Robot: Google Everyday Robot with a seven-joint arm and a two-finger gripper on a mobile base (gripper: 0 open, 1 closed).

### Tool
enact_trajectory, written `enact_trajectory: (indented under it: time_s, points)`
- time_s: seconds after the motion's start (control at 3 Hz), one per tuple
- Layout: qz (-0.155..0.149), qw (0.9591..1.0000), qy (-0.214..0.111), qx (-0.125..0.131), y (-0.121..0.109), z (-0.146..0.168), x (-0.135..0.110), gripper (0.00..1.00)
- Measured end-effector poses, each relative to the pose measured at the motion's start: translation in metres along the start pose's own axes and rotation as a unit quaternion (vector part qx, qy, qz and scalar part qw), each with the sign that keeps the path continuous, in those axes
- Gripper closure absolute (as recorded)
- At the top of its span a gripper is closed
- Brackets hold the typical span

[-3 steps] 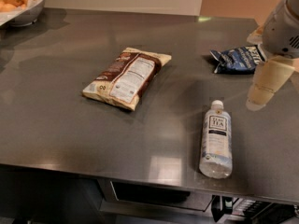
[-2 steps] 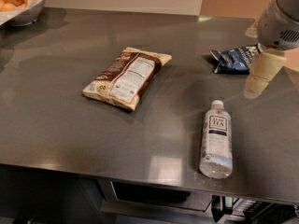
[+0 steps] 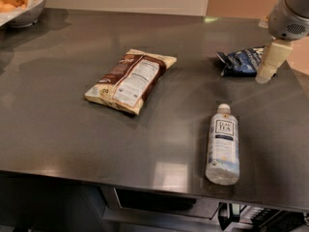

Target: Move blue chip bag near brown chip bag

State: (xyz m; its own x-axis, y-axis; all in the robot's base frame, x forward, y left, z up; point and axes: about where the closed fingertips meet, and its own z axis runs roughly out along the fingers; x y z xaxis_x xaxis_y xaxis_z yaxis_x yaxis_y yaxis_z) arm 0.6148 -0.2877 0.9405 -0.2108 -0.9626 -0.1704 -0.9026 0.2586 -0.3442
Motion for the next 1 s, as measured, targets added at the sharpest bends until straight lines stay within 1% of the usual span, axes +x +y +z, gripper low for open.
enact_trajectory:
  time_s: [0.33, 0.67, 1.0]
  points:
    - [0.004, 0.9999, -0.009, -0.001, -0.033, 0.036, 0.013, 0.0]
    - [0.0, 1.0, -0.006, -0.006, -0.053, 0.07, 0.018, 0.0]
    - [0.002, 1.0, 0.0, -0.008, -0.065, 0.097, 0.022, 0.0]
